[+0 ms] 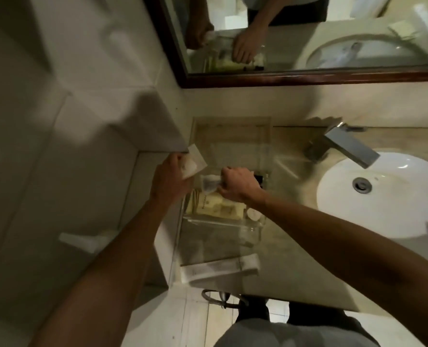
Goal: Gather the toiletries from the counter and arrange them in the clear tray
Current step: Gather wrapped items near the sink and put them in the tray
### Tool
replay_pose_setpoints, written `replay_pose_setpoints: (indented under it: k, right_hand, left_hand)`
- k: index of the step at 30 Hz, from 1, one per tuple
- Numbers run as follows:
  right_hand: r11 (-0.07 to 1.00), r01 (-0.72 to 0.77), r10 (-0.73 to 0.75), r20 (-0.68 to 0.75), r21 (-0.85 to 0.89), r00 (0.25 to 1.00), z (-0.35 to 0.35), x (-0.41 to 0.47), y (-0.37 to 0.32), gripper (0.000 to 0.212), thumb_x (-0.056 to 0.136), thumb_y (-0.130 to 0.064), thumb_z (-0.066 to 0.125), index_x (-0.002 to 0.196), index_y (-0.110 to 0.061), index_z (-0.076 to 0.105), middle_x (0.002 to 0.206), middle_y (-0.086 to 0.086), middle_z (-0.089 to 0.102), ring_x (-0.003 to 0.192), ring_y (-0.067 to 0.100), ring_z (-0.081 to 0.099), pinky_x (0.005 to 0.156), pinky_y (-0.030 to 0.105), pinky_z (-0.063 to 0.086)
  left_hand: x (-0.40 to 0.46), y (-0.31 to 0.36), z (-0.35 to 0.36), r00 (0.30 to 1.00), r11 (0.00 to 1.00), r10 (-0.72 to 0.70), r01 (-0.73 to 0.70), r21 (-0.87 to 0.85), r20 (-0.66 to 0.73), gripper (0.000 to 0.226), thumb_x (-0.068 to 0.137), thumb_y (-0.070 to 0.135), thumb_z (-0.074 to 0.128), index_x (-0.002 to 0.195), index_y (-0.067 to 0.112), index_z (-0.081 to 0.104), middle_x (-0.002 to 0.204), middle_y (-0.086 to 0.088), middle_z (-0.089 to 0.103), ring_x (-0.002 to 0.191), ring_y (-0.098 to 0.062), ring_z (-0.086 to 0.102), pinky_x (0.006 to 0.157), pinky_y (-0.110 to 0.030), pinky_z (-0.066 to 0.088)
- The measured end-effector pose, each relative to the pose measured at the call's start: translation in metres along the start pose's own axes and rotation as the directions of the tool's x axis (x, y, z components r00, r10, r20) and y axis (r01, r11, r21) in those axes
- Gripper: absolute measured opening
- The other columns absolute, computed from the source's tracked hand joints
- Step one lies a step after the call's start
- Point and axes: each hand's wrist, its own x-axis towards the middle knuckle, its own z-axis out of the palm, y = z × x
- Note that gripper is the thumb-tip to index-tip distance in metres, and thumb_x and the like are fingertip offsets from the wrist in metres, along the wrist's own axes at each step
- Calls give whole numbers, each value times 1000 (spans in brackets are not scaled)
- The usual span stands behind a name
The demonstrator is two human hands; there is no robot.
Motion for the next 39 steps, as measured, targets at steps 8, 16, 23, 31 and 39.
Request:
replay_pose_setpoints:
  k: [8, 16, 23, 31, 39]
  right_hand:
    - [990, 101, -118, -173, -102, 978, 27, 4, 3, 47, 92, -37, 60, 133, -17, 50, 127, 5, 51, 113, 21, 51, 96, 37, 45]
    - [947, 230, -222, 61, -223, 973, 36, -21, 33, 56, 90, -21, 61, 143, -23, 46, 148, 1, 46, 140, 24, 34, 115, 56, 21]
    - [976, 77, -111, -163, -204, 980, 13, -40, 61, 43, 85, -20, 68, 126, -17, 61, 133, 6, 58, 124, 25, 48, 105, 42, 39]
    - [977, 24, -81, -263, -212, 961, -9, -55, 83, 36, 84, -28, 70, 118, -18, 63, 122, 7, 60, 111, 23, 51, 95, 38, 46]
    - [986, 22, -62, -239, -167, 969, -18, -91, 101, 33, 86, -23, 62, 118, -17, 64, 125, 9, 59, 116, 26, 51, 99, 42, 46]
  left_hand:
    - [-18, -22, 6, 996, 995, -29, 20, 97, 89, 69, 67, 36, 81, 121, 11, 46, 117, -13, 61, 98, -35, 60, 79, -44, 51]
    - [-5, -11, 44, 956, 959, 88, -157, 235, 280, 78, 63, 41, 79, 127, 15, 41, 125, -8, 53, 107, -28, 55, 89, -40, 41]
    - [13, 15, 68, 911, 868, 224, -348, 353, 347, 82, 58, 56, 80, 123, 18, 45, 116, -6, 55, 103, -27, 54, 87, -39, 42]
    - [-2, 12, 75, 915, 854, 283, -377, 357, 289, 70, 69, 49, 77, 126, 21, 47, 125, -8, 49, 108, -27, 51, 89, -43, 47]
    - [-12, 30, 91, 915, 862, 273, -369, 347, 297, 50, 74, 51, 58, 110, 17, 61, 111, -9, 59, 98, -33, 57, 85, -42, 36]
